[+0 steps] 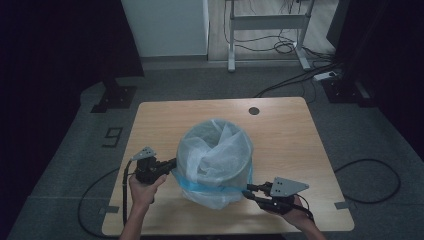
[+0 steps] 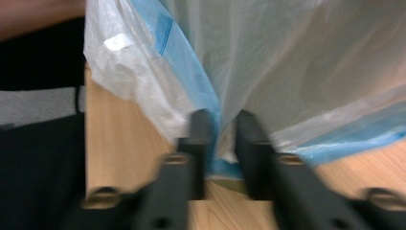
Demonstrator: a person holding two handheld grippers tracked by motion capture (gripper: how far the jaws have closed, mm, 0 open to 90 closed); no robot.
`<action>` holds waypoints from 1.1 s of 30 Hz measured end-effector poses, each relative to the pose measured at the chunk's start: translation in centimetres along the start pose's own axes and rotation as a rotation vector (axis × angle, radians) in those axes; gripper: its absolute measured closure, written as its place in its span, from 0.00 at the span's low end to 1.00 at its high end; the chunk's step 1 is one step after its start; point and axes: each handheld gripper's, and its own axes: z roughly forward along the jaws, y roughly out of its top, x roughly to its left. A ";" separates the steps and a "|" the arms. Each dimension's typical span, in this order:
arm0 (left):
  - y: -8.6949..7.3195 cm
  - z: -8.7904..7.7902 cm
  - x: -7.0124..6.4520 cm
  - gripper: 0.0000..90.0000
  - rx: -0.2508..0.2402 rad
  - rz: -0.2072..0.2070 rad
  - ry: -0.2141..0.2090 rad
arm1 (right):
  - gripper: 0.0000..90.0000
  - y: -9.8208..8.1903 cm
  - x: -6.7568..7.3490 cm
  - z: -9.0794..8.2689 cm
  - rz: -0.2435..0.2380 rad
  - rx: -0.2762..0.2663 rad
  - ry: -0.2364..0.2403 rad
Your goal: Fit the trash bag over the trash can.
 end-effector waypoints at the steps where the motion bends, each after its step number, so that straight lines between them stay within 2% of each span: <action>1: -0.1 0.2 0.1 0.99 0.011 -0.008 0.007 | 0.98 -0.4 -0.2 0.4 0.012 0.030 -0.042; 2: -0.1 0.2 0.1 1.00 0.011 -0.008 0.007 | 0.98 -0.4 -0.2 0.4 0.012 0.030 -0.042; 3: -0.2 0.6 0.0 1.00 0.034 -0.003 0.030 | 0.99 -1.1 -0.6 1.0 0.066 0.053 -0.065; 5: -0.3 0.9 -0.1 1.00 0.044 -0.001 0.037 | 0.99 -1.3 -0.6 1.1 0.079 0.062 -0.065; 7: -0.3 1.4 -0.4 1.00 0.068 0.007 0.054 | 0.99 -1.8 -0.5 1.8 0.103 0.106 -0.064; 9: -0.3 2.2 -0.6 1.00 0.113 0.012 0.079 | 0.99 -2.2 -0.5 2.1 0.118 0.132 -0.070; 10: -0.3 2.2 -0.6 1.00 0.113 0.012 0.079 | 0.99 -2.2 -0.5 2.1 0.118 0.132 -0.070; 11: -0.3 2.8 -0.7 1.00 0.141 0.013 0.090 | 0.99 -2.5 -0.6 2.4 0.128 0.154 -0.076; 12: -0.3 2.8 -0.7 1.00 0.141 0.013 0.090 | 0.99 -2.6 -0.6 2.5 0.134 0.165 -0.079; 13: -0.4 3.3 -0.7 1.00 0.167 0.013 0.106 | 0.99 -2.7 -0.7 2.6 0.140 0.173 -0.083; 14: -0.4 3.3 -0.7 1.00 0.167 0.013 0.106 | 0.99 -2.7 -0.7 2.6 0.140 0.173 -0.083; 15: -0.5 3.7 -0.6 1.00 0.187 0.004 0.100 | 0.99 -2.9 -0.9 2.6 0.159 0.181 -0.091; 21: -1.0 4.2 0.1 0.97 0.206 -0.032 0.069 | 0.96 -2.9 -1.3 2.6 0.177 0.172 -0.101; 22: -1.0 4.2 0.1 0.94 0.206 -0.032 0.069 | 0.96 -2.9 -1.3 2.6 0.177 0.172 -0.101; 24: -1.1 3.8 0.1 0.79 0.199 -0.019 0.083 | 0.82 -2.9 -1.3 2.1 0.178 0.142 -0.119; 25: -1.1 2.9 0.1 0.70 0.158 0.000 0.100 | 0.77 -2.8 -1.3 1.9 0.182 0.121 -0.126; 26: -1.1 2.9 0.1 0.62 0.158 0.000 0.100 | 0.77 -2.8 -1.3 1.9 0.182 0.121 -0.126; 27: -1.1 2.3 0.2 0.62 0.136 0.007 0.095 | 0.71 -2.7 -1.3 1.6 0.185 0.098 -0.131; 29: -1.2 1.1 0.4 0.49 0.096 0.031 0.096 | 0.59 -2.5 -1.3 0.9 0.192 0.054 -0.147; 30: -1.2 -0.1 0.7 0.40 0.059 0.048 0.102 | 0.54 -2.3 -1.5 0.3 0.205 0.019 -0.159; 31: -1.2 -0.1 0.7 0.37 0.059 0.048 0.102 | 0.54 -2.3 -1.5 0.3 0.205 0.019 -0.159; 32: -1.3 -0.8 0.8 0.35 0.036 0.050 0.096 | 0.50 -2.3 -1.8 -0.3 0.218 -0.013 -0.168; 33: -1.3 -1.4 1.0 0.33 0.015 0.053 0.089 | 0.48 -2.3 -1.9 -0.5 0.227 -0.022 -0.174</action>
